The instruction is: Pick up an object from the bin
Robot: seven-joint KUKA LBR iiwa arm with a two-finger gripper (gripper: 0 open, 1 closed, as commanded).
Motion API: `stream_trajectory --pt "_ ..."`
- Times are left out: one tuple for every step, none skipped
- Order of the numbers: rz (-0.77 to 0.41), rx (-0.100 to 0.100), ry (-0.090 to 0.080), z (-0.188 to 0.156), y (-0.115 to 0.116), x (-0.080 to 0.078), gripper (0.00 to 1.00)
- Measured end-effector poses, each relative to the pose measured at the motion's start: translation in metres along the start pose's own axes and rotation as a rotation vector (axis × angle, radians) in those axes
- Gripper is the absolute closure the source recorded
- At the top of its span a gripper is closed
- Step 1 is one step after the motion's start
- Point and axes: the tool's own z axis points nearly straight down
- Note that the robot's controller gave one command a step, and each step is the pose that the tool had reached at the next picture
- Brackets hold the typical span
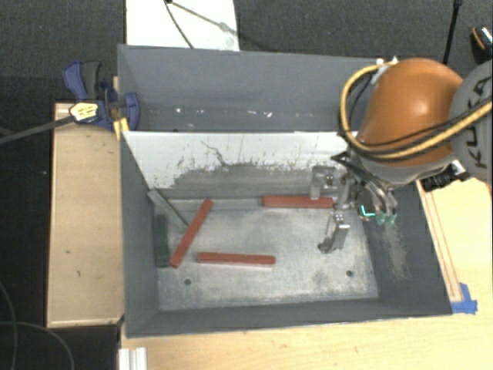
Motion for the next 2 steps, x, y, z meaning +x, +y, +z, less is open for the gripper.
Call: stream_trajectory --pt "0.034 -0.001 0.001 0.117 0.045 0.006 0.00" --pt "-0.048 -0.001 -0.002 0.162 0.087 -0.007 0.00"
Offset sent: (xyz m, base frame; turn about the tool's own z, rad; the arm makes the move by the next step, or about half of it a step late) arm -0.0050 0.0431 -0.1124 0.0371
